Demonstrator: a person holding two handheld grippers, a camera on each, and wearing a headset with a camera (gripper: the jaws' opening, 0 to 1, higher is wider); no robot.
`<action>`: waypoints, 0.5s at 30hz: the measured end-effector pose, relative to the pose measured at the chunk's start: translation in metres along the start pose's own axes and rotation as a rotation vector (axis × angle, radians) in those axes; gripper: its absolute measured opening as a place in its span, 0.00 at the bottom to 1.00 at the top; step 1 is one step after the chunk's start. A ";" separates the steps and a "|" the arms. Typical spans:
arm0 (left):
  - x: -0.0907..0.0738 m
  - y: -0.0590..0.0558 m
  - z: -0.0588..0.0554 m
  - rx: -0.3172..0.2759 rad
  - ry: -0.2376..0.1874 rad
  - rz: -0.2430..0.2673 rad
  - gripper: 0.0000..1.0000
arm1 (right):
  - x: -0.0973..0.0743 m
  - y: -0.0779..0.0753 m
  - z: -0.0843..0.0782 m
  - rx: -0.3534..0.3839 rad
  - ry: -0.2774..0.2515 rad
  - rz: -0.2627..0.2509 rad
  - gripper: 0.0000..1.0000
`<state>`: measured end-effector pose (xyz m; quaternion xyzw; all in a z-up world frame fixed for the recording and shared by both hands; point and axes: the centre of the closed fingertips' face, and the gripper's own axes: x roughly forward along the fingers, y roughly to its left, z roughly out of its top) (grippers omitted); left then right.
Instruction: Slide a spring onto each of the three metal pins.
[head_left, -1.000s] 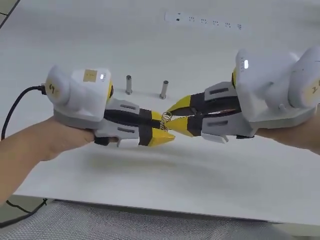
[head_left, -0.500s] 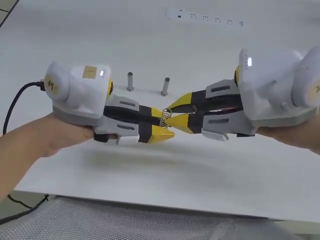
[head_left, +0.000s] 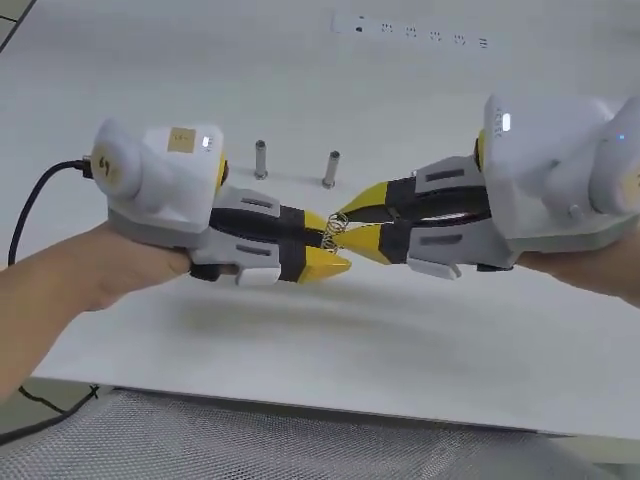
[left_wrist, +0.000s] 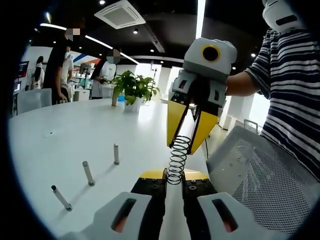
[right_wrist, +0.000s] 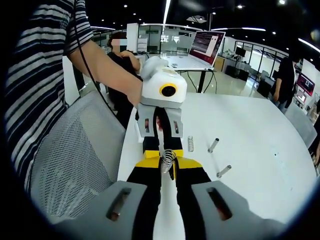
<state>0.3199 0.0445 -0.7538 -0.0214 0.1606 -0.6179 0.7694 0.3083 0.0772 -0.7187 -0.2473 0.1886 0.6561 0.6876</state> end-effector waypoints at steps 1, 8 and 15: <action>0.000 0.000 0.000 0.001 0.000 0.000 0.08 | 0.000 0.000 0.000 -0.001 0.001 0.000 0.11; 0.001 0.000 0.001 0.003 -0.005 0.008 0.09 | -0.002 -0.002 -0.001 -0.009 0.004 -0.002 0.11; 0.002 -0.001 0.002 0.001 -0.009 0.016 0.09 | -0.002 -0.004 -0.001 -0.011 0.003 -0.005 0.11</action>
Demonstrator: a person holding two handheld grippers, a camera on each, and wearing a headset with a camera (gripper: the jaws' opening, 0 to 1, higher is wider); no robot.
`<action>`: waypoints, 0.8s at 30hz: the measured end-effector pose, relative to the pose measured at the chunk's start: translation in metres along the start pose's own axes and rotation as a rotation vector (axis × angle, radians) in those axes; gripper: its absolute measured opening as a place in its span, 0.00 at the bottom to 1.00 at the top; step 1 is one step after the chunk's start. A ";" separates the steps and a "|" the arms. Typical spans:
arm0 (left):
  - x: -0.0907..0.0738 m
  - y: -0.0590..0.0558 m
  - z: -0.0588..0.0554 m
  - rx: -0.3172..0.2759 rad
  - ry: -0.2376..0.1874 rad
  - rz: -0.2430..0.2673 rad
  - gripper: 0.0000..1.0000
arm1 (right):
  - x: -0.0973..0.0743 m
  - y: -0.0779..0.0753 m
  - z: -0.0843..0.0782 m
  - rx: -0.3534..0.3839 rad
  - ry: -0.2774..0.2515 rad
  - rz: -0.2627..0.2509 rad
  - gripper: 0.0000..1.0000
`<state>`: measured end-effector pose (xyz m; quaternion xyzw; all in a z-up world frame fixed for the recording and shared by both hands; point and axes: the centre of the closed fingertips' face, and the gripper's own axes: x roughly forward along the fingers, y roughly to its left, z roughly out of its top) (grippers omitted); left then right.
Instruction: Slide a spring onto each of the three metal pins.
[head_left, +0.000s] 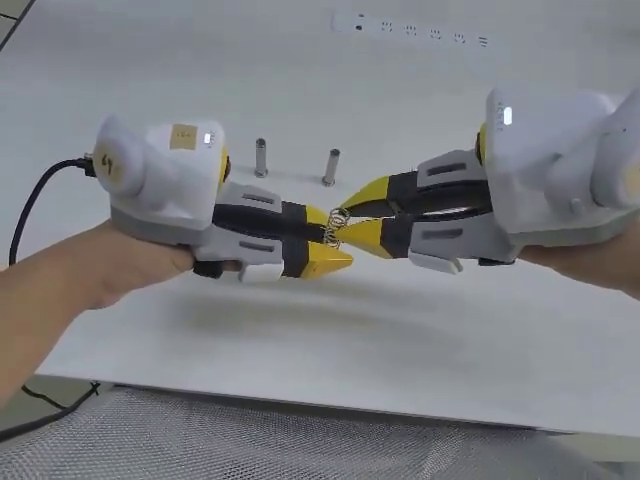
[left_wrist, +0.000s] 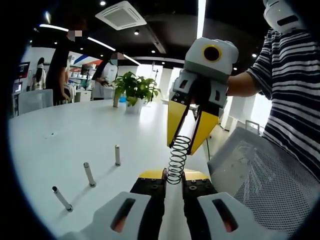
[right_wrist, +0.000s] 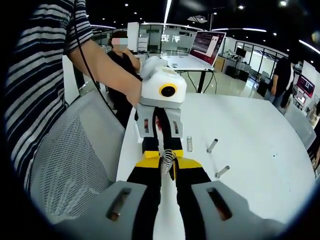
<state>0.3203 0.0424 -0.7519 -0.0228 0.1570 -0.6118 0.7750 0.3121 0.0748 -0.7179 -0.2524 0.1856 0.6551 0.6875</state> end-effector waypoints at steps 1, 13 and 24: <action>0.000 0.000 0.000 0.002 0.000 0.001 0.09 | 0.000 0.000 0.000 0.000 0.000 -0.001 0.11; -0.001 0.004 0.005 -0.011 -0.009 0.016 0.17 | 0.001 0.001 0.001 -0.003 -0.001 0.003 0.11; -0.004 0.008 0.003 -0.016 -0.004 0.047 0.27 | 0.000 -0.001 0.005 -0.006 -0.004 -0.006 0.11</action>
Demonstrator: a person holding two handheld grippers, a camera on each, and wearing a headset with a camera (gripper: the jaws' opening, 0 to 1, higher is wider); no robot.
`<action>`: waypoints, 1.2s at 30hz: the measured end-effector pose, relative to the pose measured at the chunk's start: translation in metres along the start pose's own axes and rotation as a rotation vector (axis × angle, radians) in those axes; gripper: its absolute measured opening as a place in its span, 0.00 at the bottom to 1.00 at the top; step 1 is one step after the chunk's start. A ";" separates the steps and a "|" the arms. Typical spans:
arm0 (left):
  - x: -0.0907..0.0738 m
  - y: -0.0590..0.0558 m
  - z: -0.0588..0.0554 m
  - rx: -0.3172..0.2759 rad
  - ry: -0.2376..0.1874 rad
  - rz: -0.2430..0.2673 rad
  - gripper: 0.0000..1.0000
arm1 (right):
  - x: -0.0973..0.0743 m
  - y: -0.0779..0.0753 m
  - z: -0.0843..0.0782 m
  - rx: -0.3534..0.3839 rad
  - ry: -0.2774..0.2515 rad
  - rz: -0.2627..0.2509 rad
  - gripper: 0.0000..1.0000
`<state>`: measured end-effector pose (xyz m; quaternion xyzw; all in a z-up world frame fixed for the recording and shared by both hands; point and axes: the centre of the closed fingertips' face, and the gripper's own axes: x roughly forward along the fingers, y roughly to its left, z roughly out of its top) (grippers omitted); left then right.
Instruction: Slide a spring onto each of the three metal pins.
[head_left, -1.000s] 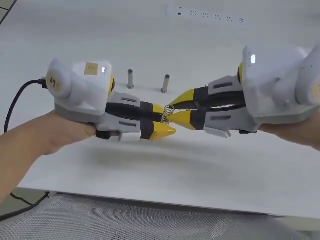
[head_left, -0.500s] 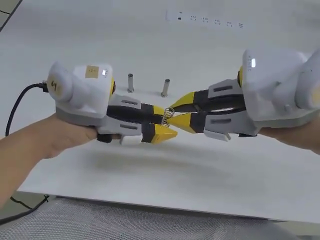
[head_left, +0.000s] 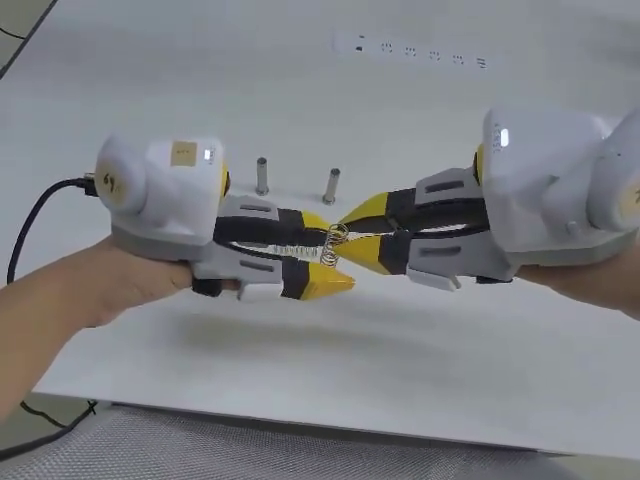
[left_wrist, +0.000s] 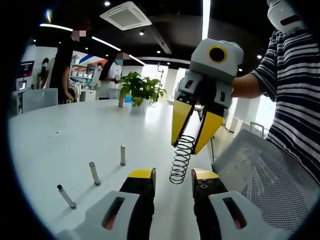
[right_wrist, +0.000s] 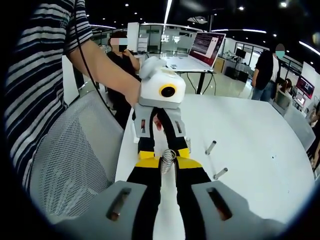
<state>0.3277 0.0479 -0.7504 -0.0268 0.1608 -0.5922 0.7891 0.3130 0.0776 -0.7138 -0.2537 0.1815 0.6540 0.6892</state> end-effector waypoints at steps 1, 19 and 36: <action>-0.001 0.001 0.000 0.002 0.001 0.005 0.27 | 0.000 0.000 0.000 0.002 0.000 0.000 0.11; -0.009 0.008 -0.003 -0.005 -0.002 0.051 0.35 | 0.000 -0.004 -0.001 0.006 -0.007 -0.010 0.11; -0.027 0.016 -0.005 -0.018 -0.005 0.109 0.39 | -0.001 -0.006 0.000 0.005 -0.006 -0.012 0.11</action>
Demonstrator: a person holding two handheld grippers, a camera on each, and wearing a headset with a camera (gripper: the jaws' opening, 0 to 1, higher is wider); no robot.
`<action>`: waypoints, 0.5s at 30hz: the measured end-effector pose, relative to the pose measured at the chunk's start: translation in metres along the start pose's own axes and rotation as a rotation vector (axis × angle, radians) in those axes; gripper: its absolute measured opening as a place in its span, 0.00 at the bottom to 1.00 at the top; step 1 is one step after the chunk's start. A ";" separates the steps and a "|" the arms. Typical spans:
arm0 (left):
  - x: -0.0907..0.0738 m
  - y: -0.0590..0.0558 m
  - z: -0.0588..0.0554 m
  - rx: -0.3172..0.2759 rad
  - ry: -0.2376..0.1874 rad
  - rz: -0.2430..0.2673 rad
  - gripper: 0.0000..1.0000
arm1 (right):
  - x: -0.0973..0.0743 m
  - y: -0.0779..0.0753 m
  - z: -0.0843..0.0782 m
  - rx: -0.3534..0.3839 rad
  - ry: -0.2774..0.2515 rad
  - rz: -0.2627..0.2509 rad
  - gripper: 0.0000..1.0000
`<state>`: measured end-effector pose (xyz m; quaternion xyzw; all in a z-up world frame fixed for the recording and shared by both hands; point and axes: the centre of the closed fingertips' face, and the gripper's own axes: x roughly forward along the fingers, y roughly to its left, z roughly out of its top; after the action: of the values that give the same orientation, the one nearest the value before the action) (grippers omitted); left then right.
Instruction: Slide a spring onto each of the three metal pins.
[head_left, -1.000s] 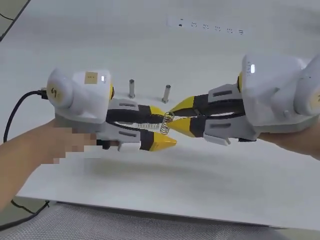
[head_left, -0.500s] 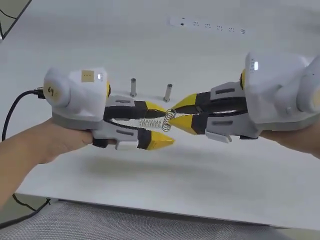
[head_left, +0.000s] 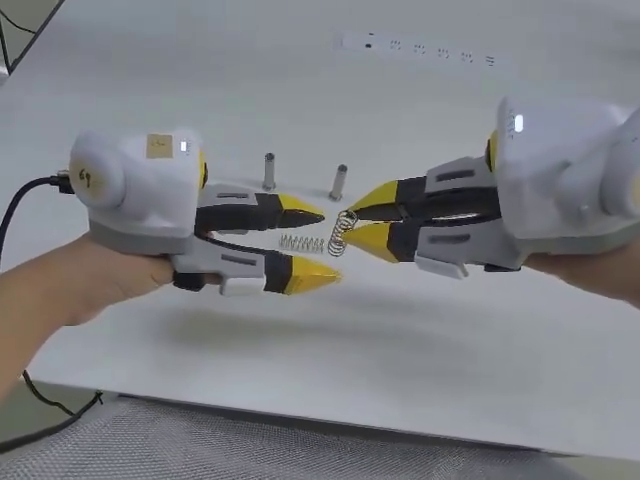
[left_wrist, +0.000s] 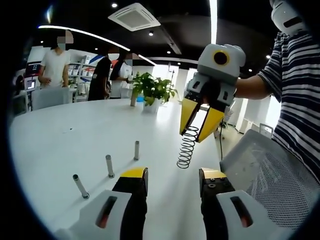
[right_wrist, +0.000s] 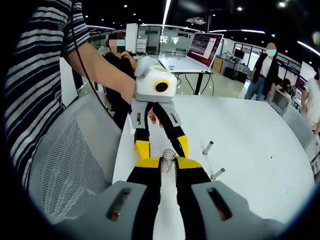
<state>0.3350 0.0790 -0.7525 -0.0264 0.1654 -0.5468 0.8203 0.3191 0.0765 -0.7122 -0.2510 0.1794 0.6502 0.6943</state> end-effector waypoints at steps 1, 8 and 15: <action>-0.002 0.002 0.000 -0.004 -0.002 0.009 0.40 | 0.000 0.000 0.000 -0.001 0.000 -0.001 0.11; -0.010 0.012 0.000 -0.006 -0.015 0.057 0.45 | 0.001 -0.002 -0.002 0.001 0.000 -0.002 0.11; -0.020 0.019 -0.002 -0.011 -0.016 0.094 0.50 | -0.001 -0.006 -0.004 0.007 0.001 -0.014 0.11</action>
<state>0.3446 0.1054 -0.7534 -0.0274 0.1626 -0.5066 0.8463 0.3256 0.0731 -0.7144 -0.2502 0.1805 0.6444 0.6997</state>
